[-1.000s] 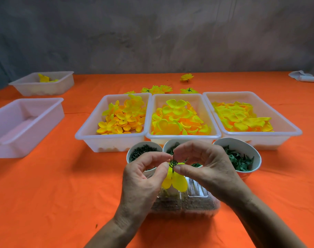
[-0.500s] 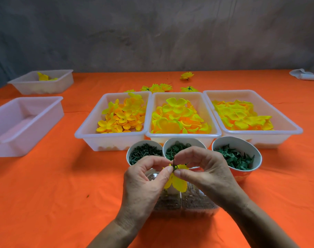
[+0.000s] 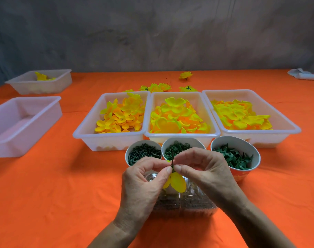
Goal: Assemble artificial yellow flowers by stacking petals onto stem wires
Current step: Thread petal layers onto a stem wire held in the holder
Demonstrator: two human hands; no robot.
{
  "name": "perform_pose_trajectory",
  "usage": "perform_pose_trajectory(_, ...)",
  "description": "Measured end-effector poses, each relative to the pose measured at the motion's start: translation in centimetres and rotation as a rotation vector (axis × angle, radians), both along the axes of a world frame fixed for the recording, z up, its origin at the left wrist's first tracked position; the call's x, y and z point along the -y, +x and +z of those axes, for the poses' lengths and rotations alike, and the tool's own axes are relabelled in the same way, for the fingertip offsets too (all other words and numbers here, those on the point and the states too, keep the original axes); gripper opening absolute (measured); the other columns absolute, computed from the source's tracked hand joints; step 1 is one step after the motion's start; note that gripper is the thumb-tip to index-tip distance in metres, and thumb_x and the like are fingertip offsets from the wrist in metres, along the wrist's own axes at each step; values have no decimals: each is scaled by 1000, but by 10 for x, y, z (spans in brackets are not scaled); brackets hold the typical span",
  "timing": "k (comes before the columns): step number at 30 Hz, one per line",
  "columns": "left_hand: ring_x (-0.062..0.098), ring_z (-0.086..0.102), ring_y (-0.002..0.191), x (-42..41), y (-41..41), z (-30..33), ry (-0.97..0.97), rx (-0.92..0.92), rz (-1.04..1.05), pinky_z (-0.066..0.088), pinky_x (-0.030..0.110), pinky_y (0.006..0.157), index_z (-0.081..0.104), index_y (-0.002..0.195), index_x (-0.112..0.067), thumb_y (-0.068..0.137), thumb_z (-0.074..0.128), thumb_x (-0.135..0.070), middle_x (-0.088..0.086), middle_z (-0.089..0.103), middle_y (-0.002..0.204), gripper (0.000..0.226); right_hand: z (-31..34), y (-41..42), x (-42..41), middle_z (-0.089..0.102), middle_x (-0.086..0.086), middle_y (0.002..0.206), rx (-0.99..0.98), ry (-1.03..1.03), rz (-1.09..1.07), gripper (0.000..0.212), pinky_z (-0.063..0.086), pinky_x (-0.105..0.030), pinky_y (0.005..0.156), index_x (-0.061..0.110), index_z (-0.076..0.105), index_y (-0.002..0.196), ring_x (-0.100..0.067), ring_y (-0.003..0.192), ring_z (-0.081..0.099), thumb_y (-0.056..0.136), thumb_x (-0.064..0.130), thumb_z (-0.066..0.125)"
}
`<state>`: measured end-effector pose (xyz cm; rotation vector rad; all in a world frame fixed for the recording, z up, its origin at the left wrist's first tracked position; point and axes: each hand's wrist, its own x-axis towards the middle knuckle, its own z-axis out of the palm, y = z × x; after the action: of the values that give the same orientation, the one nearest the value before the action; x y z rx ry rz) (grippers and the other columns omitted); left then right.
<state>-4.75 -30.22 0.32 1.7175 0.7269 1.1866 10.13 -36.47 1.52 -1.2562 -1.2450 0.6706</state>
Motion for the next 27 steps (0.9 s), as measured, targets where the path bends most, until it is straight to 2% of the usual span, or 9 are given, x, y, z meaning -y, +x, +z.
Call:
perform_pose_trajectory(3,4,66,74,-1,0,1,44,-30,7,47,12,67,74,72,-21,74,77,-6,-7,71,75,15,0,0,-1,74,1,79,23,25,-6,13,54,-24,69,21,74,81,-10,77,70,70,26,76)
perform_pose_trajectory(5,3,65,74,-2,-1,2,63,-42,4,47,12,67,73,69,-22,72,77,-14,-11,70,74,9,0,1,-1,74,1,78,38,42,-6,11,51,-18,66,19,74,78,-8,76,69,70,25,76)
perform_pose_trajectory(9,2,65,76,-4,-1,2,134,-74,24,47,12,69,72,68,-25,70,72,-25,-16,69,76,2,-3,0,-1,73,3,76,82,62,-32,8,52,-18,66,18,74,77,-8,75,69,71,23,76)
perform_pose_trajectory(13,12,65,82,-1,-2,-6,124,-59,19,56,42,75,71,77,-26,70,67,-37,-13,67,81,14,-9,-2,1,73,4,75,122,41,-50,7,52,-18,68,16,73,77,-8,73,70,71,19,77)
perform_pose_trajectory(15,13,65,83,0,-1,-8,118,-41,26,56,48,75,71,80,-26,71,68,-37,-12,68,82,15,-9,-2,1,73,5,76,115,40,-50,10,52,-17,69,17,73,77,-8,74,70,70,24,75)
perform_pose_trajectory(18,9,65,79,-4,-1,-8,103,-61,25,53,33,74,74,72,-26,70,76,-27,-14,69,80,4,-7,-1,0,73,3,79,107,11,-63,12,52,-17,68,18,74,78,-8,76,70,70,27,74)
perform_pose_trajectory(22,2,65,76,-7,-6,-4,43,-53,-14,46,11,68,77,74,-21,73,76,-10,-9,71,79,12,-2,5,4,75,1,84,-22,16,-74,10,55,-26,72,17,74,83,-11,81,70,75,11,74)
perform_pose_trajectory(25,1,64,76,-7,-8,-1,53,-41,-10,44,7,68,77,74,-19,71,76,-5,-8,71,78,15,2,7,6,75,1,84,18,51,-88,13,54,-20,72,13,74,84,-8,82,69,75,4,74)
perform_pose_trajectory(27,3,64,77,-7,-8,0,64,-38,-13,44,8,69,77,74,-21,70,76,-12,-9,71,78,10,1,2,6,74,2,84,76,51,-77,14,52,-15,71,14,74,84,-8,83,69,73,5,77)
